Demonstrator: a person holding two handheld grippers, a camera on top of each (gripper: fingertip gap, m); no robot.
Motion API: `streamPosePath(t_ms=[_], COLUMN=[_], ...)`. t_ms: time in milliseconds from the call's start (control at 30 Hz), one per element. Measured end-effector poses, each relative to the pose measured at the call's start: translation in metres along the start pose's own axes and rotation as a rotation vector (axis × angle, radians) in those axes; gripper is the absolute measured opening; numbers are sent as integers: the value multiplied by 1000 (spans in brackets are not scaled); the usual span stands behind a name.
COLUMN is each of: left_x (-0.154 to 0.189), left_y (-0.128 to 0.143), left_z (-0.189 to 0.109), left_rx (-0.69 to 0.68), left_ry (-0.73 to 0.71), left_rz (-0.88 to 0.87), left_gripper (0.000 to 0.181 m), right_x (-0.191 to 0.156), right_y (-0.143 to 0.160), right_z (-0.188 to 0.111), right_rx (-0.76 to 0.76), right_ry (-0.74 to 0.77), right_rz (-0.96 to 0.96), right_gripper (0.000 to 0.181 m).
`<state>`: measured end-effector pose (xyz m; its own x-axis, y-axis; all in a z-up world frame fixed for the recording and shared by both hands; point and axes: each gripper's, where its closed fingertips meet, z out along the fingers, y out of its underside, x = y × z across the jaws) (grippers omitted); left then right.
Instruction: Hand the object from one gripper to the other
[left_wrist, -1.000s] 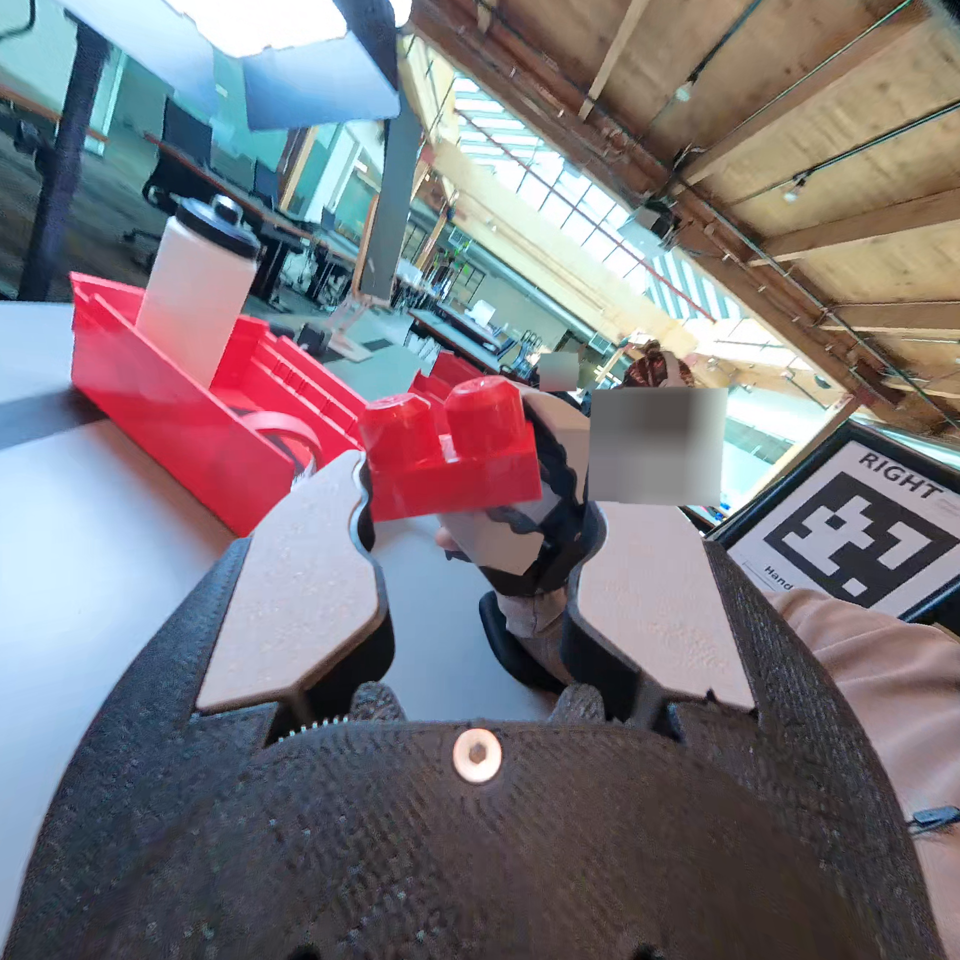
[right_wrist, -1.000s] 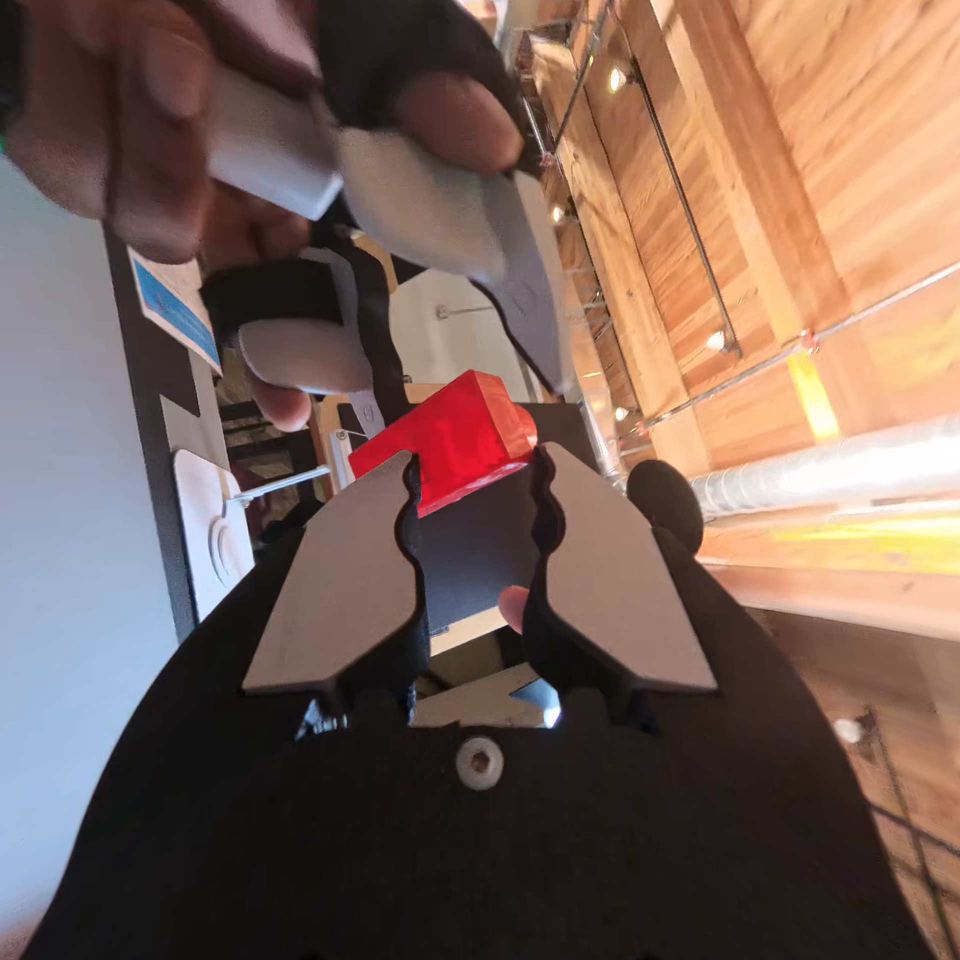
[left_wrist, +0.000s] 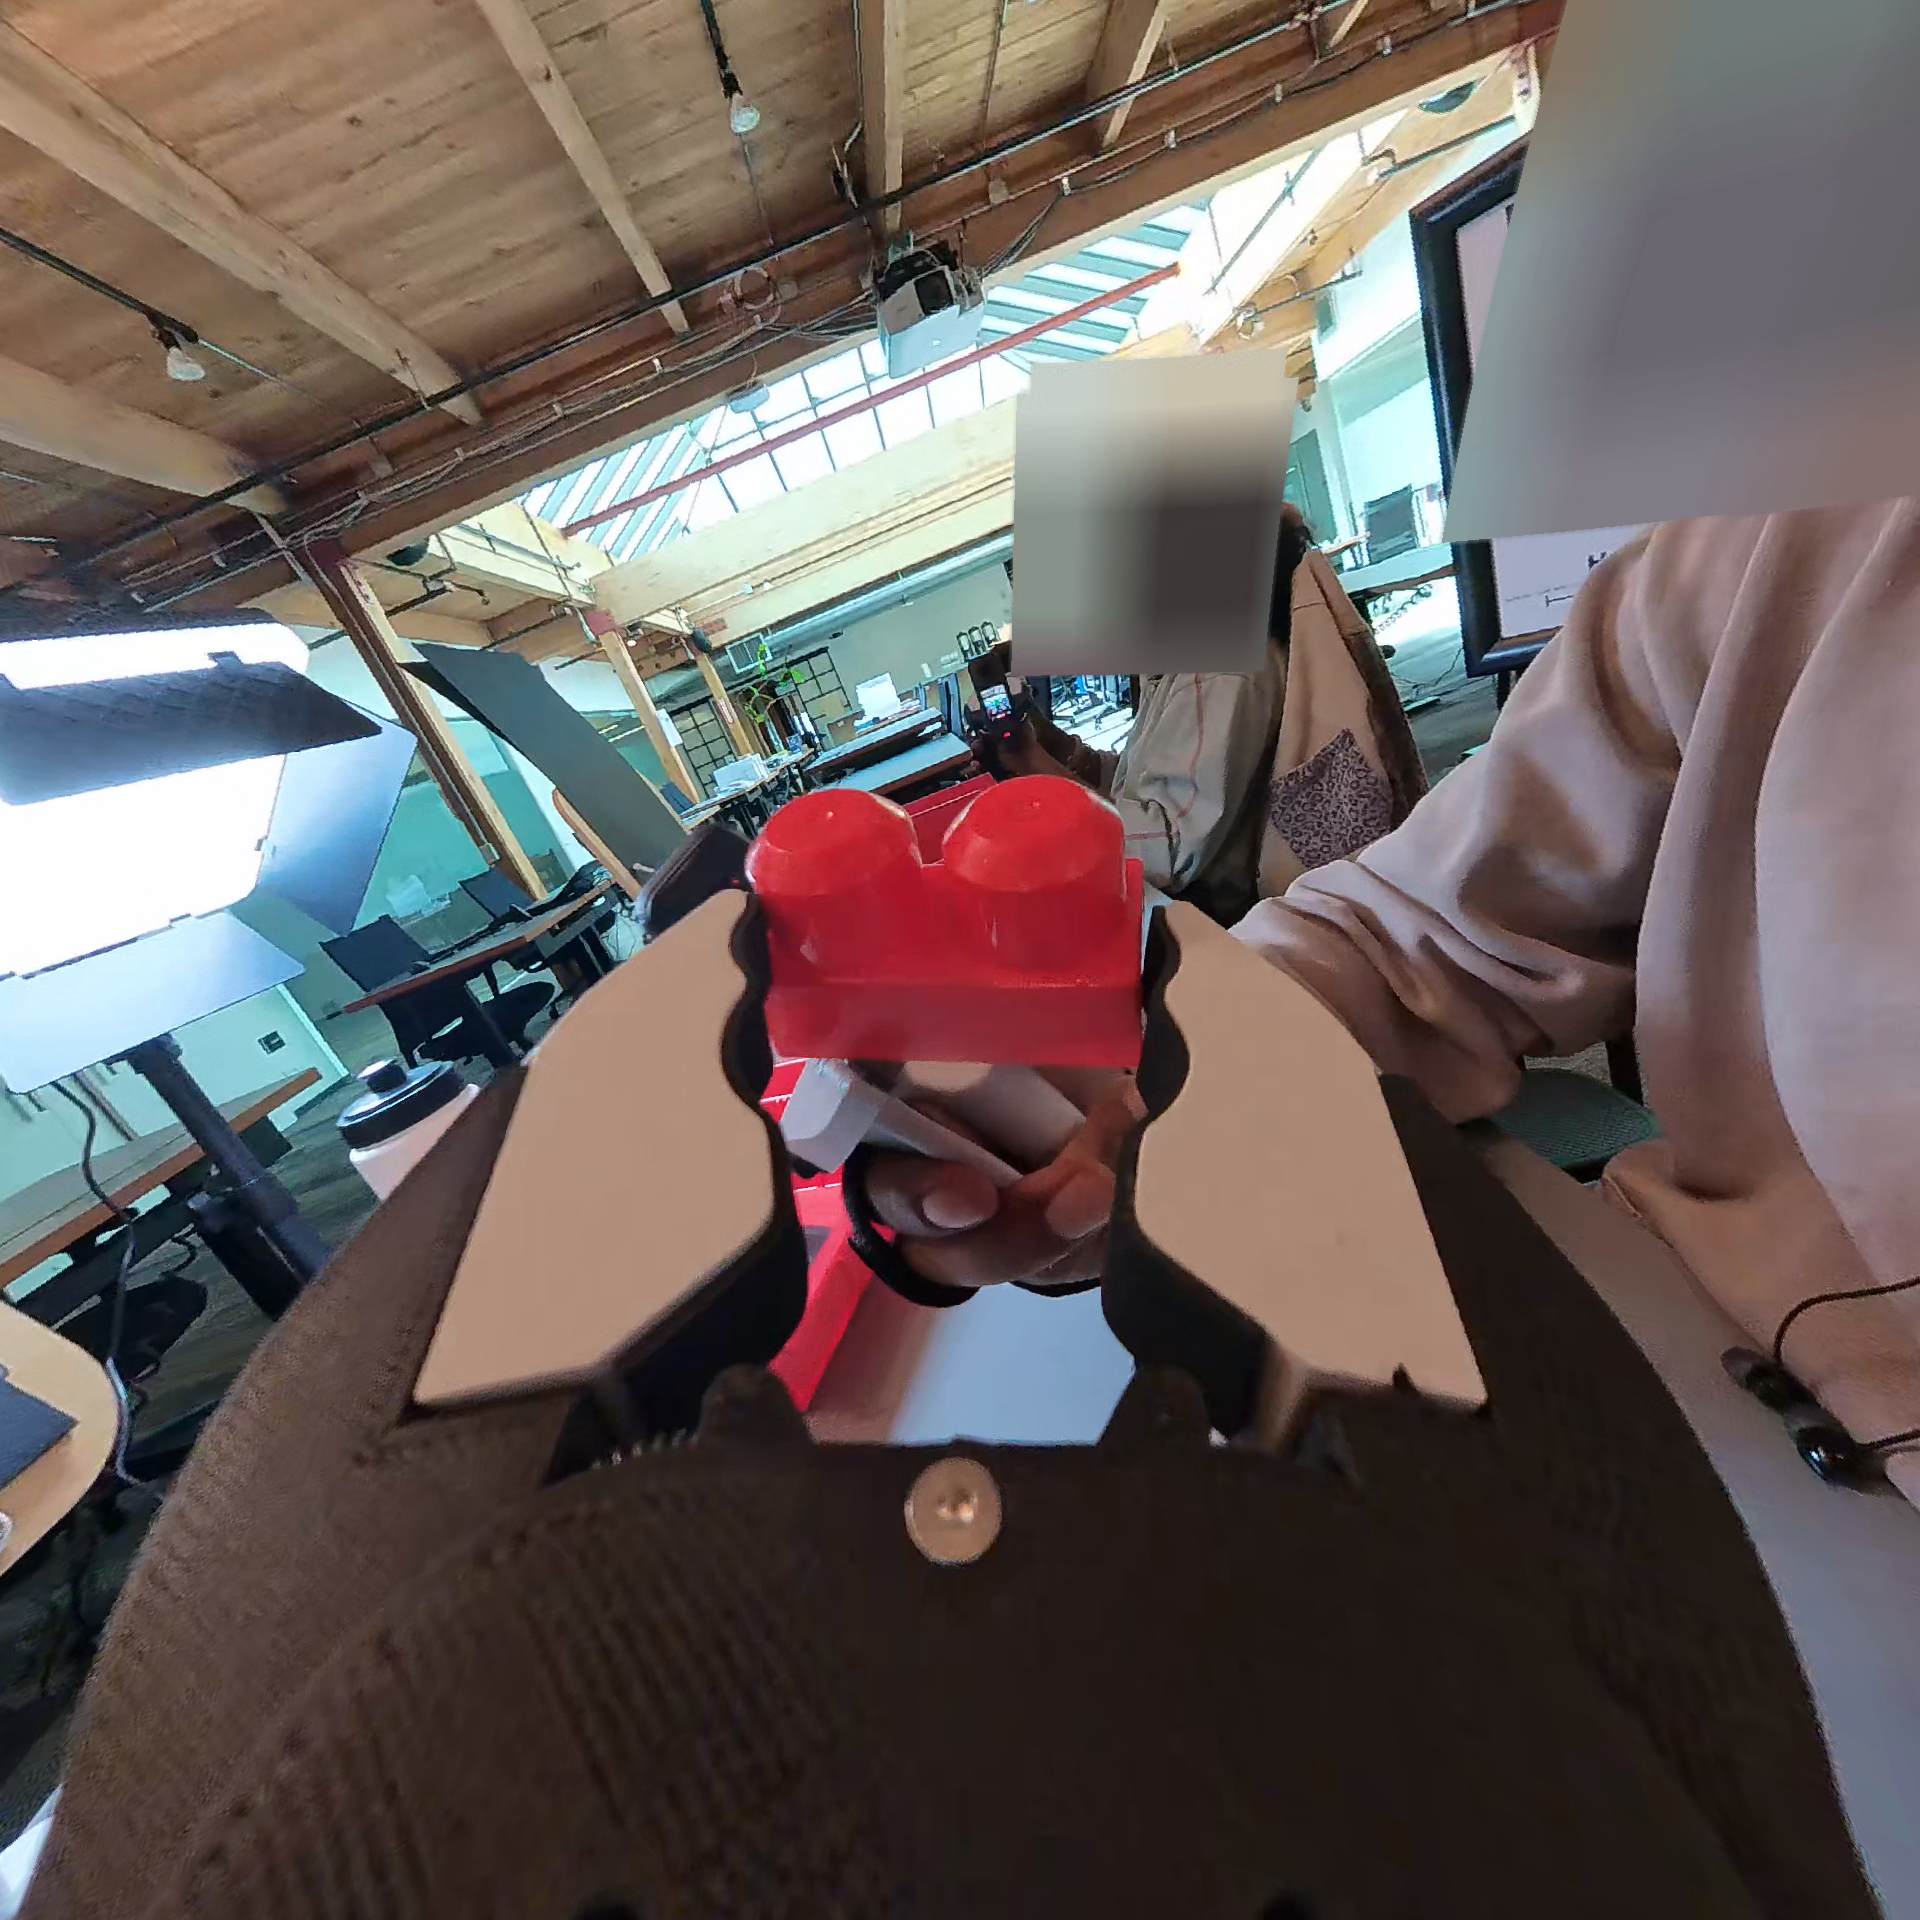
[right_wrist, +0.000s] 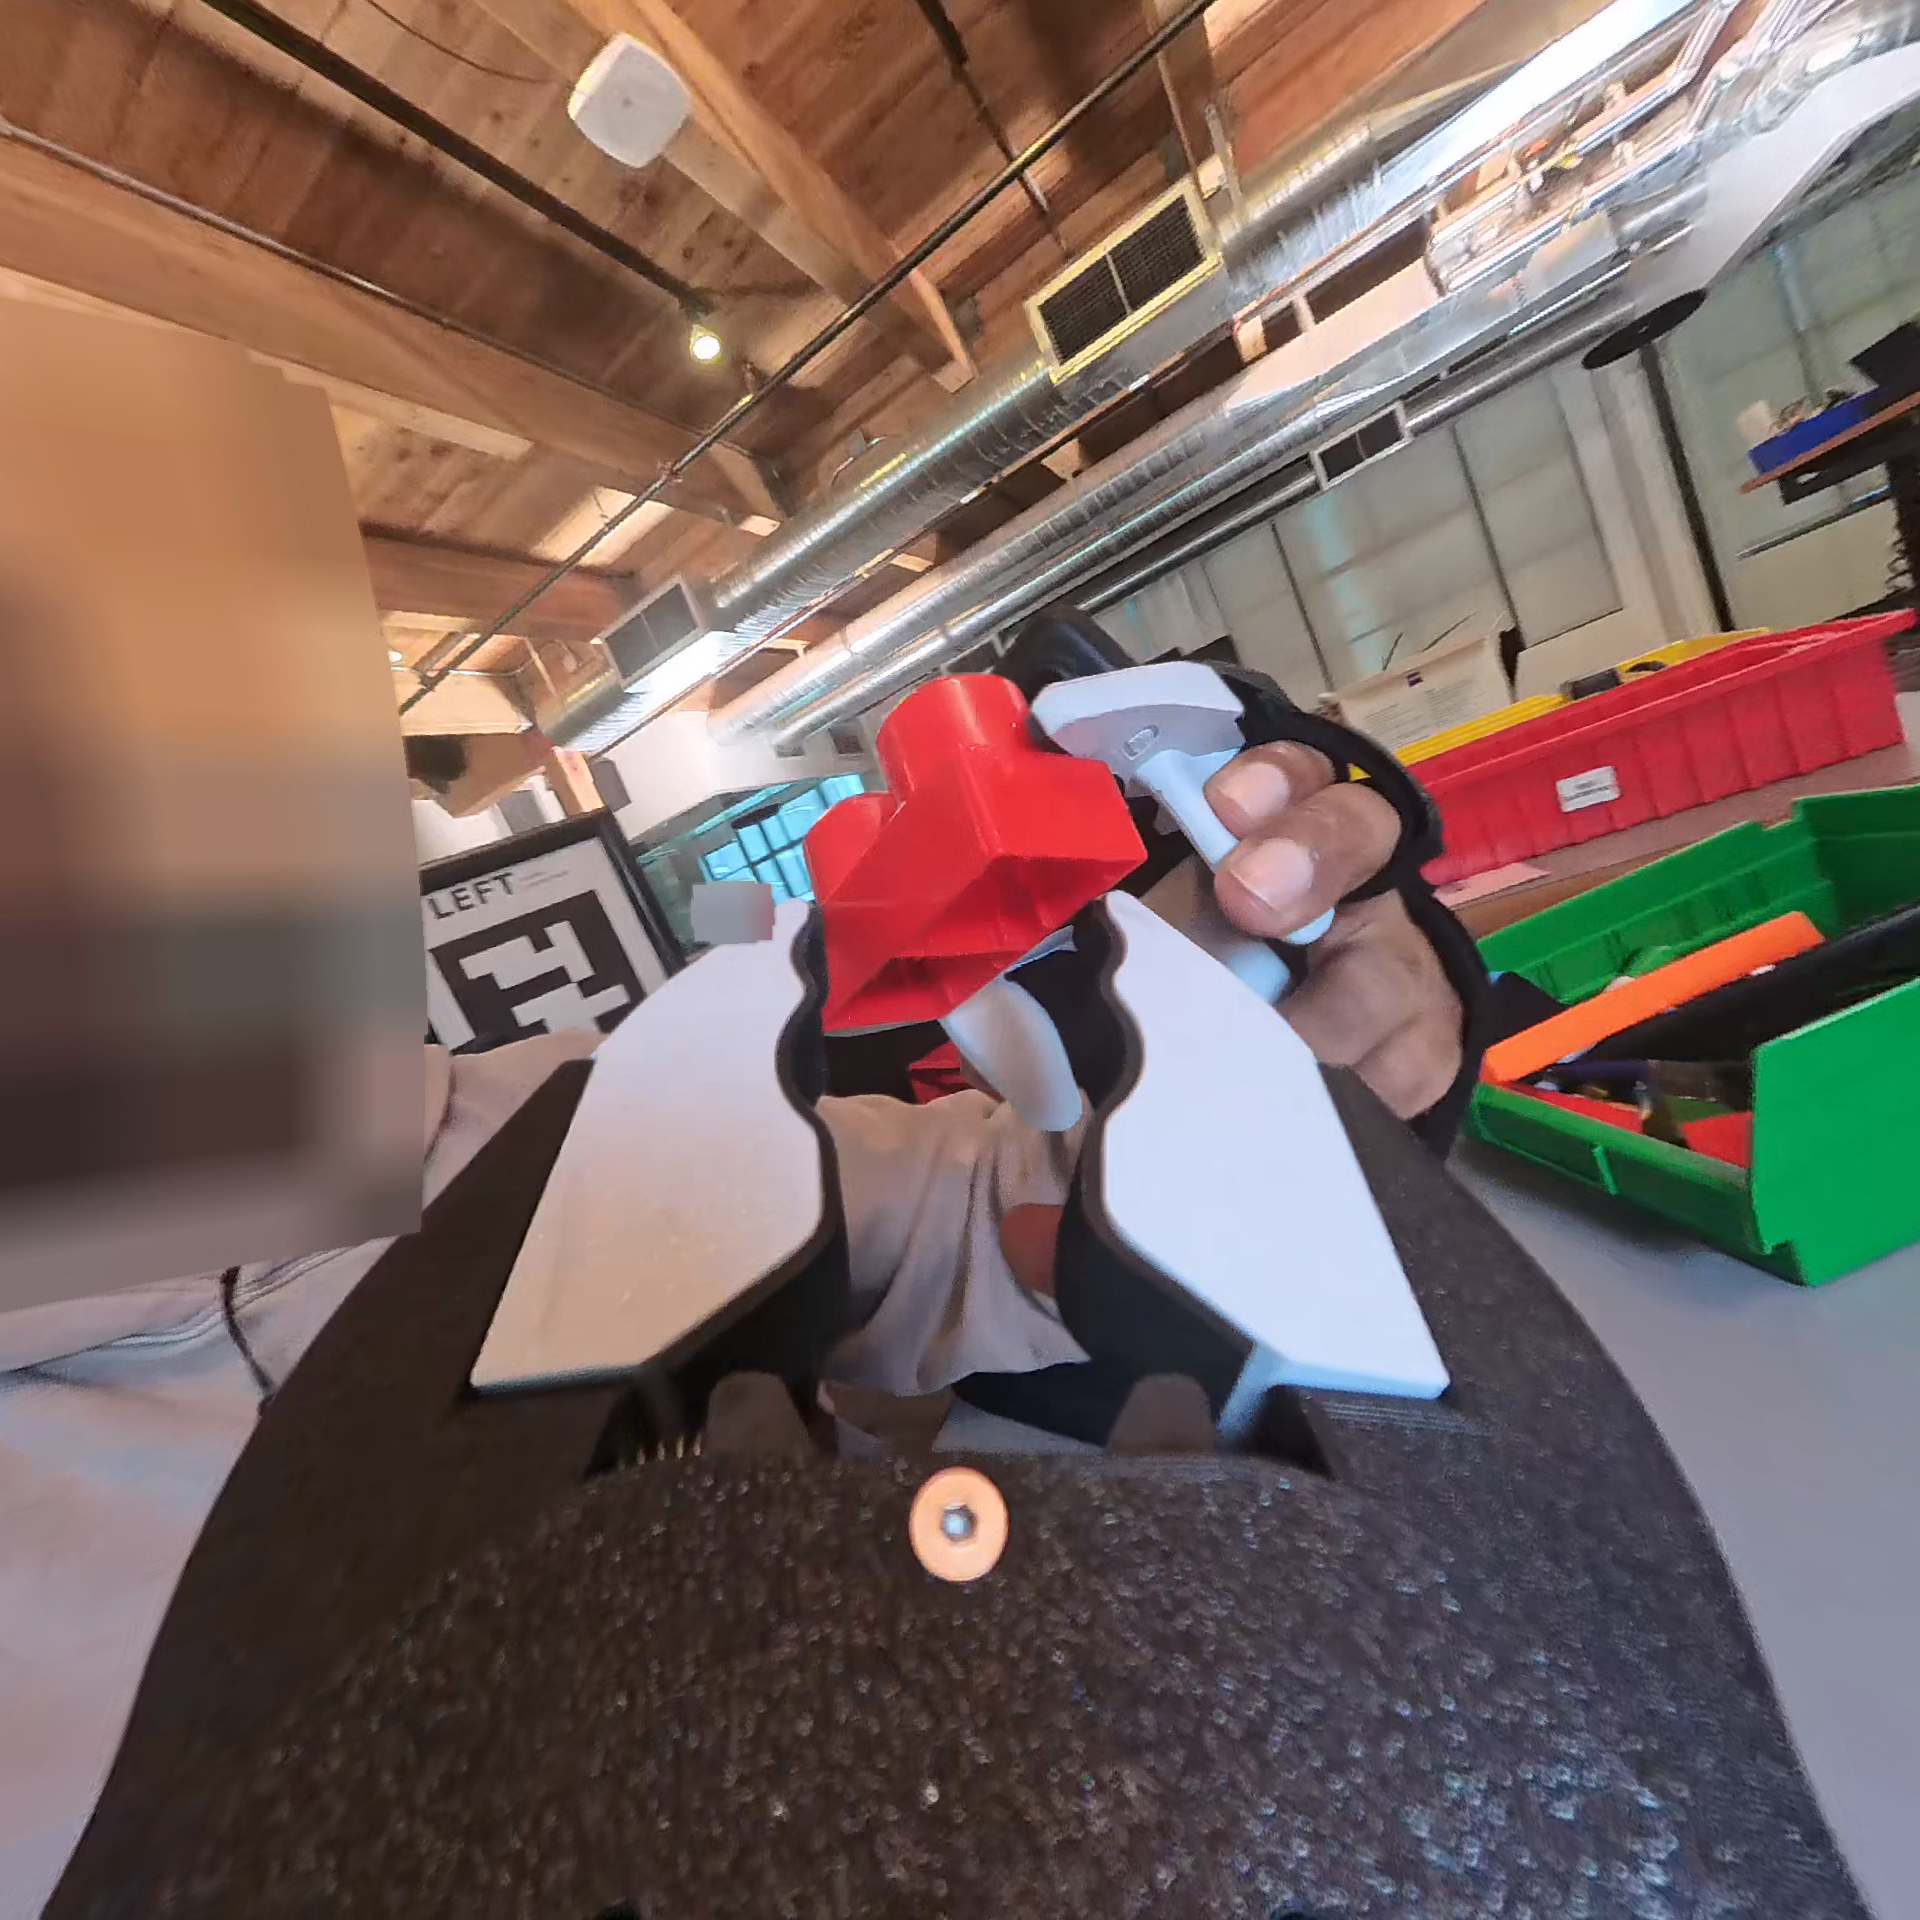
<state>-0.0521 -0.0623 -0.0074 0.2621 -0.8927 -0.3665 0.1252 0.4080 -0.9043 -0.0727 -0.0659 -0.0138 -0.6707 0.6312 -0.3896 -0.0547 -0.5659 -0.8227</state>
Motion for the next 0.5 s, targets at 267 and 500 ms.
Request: streamPosePath(t_ms=[267,500], left_x=[-39,-56], left_y=[16,40], left_z=[-14,-23], left_rx=[-134,-216], left_ry=[-173,-241], left_rz=[-161,-251], left_gripper=[61,53], right_x=[26,45], right_y=[-40,-47], right_z=[-28,-54], right_rx=[37,-230], right_ry=[422,722], right_rz=[-407,-847], right_gripper=[0,0])
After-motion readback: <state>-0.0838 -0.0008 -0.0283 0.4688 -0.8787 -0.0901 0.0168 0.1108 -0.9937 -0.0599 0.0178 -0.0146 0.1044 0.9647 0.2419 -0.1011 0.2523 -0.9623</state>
